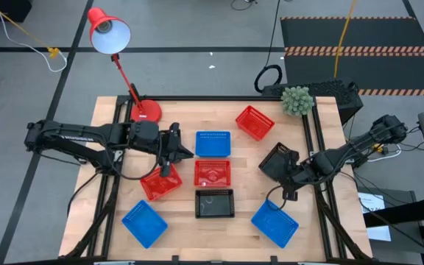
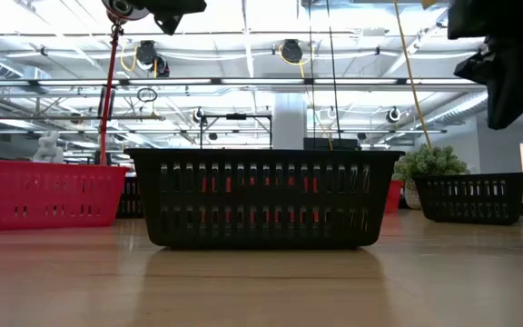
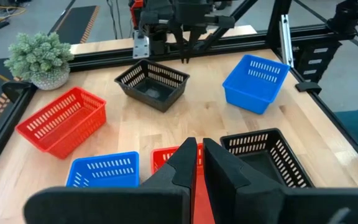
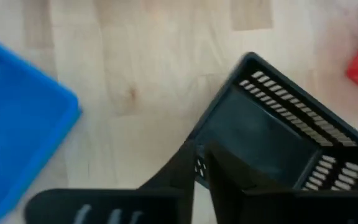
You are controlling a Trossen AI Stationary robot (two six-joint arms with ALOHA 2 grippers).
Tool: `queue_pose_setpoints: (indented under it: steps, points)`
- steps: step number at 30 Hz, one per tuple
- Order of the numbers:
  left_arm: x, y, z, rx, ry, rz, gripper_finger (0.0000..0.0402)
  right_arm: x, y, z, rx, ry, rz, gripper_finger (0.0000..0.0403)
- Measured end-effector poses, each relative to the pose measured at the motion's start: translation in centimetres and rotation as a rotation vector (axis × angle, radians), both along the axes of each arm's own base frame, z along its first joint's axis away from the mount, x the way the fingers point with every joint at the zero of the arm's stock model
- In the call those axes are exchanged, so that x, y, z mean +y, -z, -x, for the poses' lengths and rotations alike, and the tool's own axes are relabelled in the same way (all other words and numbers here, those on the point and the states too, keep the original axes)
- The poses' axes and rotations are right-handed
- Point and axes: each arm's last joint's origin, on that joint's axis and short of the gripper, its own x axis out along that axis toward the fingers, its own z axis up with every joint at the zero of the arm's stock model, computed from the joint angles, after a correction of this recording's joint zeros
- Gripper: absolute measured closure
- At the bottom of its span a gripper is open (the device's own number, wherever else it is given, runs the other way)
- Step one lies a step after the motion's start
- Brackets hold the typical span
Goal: Stack baskets by color
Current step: Stack the top right black bin on the bottom black bin
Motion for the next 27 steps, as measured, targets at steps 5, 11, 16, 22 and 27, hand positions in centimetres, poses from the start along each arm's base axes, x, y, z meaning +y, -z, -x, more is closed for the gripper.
queue_pose_setpoints:
  steps: [5, 11, 16, 22, 27]
  points:
    - [0.0, 0.0, 0.0, 0.002, 0.000, 0.000, 0.0371, 0.0, 1.1, 0.5, 0.046, -0.122, 0.046, 0.0318]
    - [0.0, 0.1, 0.0, 0.009, 0.001, -0.003, 0.0371, -0.3, 2.5, 0.9, 0.078, -0.139, 0.078, 0.0284]
    - [0.0, 0.1, 0.0, 0.009, 0.000, -0.003, 0.0371, -0.6, 2.7, 1.0, 0.070, -0.129, 0.125, 0.0259]
    - [0.0, 0.1, 0.0, 0.009, 0.000, -0.003, 0.0371, -0.5, 2.7, 1.1, 0.095, -0.137, 0.103, 0.0251]
    - [0.0, 0.1, 0.0, 0.008, 0.002, -0.007, 0.0371, -0.6, 2.8, 1.3, 0.116, -0.190, 0.126, 0.0261]
